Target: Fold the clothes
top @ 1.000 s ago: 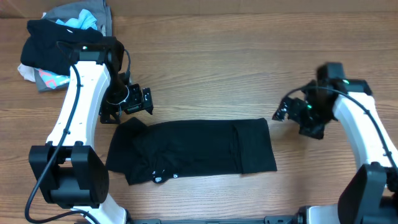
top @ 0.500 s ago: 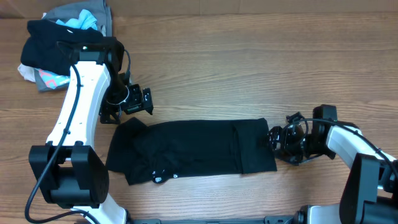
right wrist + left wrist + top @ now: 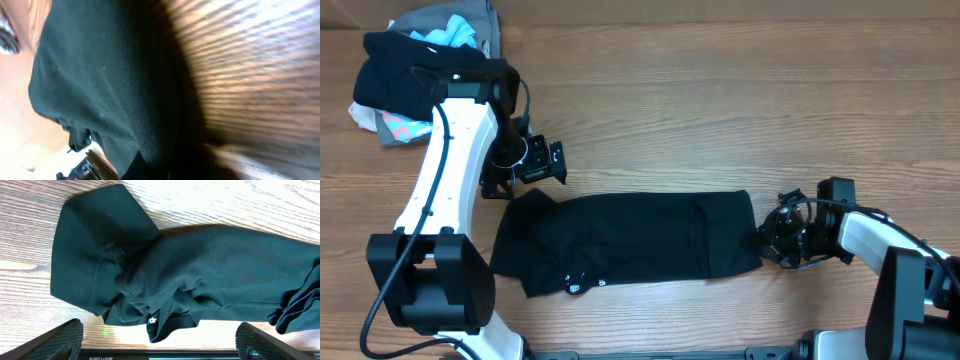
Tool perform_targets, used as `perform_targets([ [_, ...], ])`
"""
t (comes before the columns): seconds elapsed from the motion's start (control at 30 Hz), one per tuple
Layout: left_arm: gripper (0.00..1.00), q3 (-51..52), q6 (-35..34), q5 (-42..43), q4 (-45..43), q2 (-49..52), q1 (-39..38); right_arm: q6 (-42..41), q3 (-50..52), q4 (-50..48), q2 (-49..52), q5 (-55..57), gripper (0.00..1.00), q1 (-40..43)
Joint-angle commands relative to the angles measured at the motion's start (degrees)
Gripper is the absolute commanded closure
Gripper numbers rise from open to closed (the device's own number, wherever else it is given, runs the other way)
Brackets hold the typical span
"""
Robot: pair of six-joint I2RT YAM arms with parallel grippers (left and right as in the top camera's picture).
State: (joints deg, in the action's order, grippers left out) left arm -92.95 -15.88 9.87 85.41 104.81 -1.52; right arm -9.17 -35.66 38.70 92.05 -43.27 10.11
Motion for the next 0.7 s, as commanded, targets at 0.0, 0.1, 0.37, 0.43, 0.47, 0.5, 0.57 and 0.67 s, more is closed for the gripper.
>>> perform_targets([
  [0.0, 0.00, 0.33, 1.31, 0.72, 0.09, 0.07, -0.44, -2.67, -5.22, 3.32, -0.70, 4.31, 0.96, 0.52],
  [0.1, 0.00, 0.33, 1.31, 0.70, 0.07, 0.07, -0.44, -2.69, -10.86, 9.62, -1.31, 11.23, 0.96, 0.37],
  [0.37, 0.00, 0.33, 1.27, 0.72, -0.39, 0.07, -0.44, -7.89, -19.02, 18.95, -7.04, 29.51, 0.96, -5.44],
  [0.43, 0.00, 0.33, 1.07, 0.74, -0.39, 0.07, -0.44, -9.97, -19.02, 19.12, -8.17, 33.14, 0.96, -8.76],
  [0.47, 0.00, 0.33, 1.07, 0.74, -0.39, 0.07, -0.44, -11.15, -19.02, 19.12, -8.33, 34.75, 0.96, -10.43],
  [0.5, 0.00, 0.33, 1.07, 0.74, -0.35, 0.07, -0.44, -12.48, -19.02, 19.08, -8.31, 36.41, 0.96, -12.63],
  [0.57, 0.00, 0.33, 1.09, 0.72, -0.33, 0.07, -0.44, -15.10, -19.02, 18.71, -8.13, 39.34, 0.96, -17.16],
  [0.67, 0.00, 0.33, 1.07, 0.72, -0.22, 0.07, -0.44, -19.19, -19.02, 17.62, -8.09, 43.78, 0.96, -23.98],
])
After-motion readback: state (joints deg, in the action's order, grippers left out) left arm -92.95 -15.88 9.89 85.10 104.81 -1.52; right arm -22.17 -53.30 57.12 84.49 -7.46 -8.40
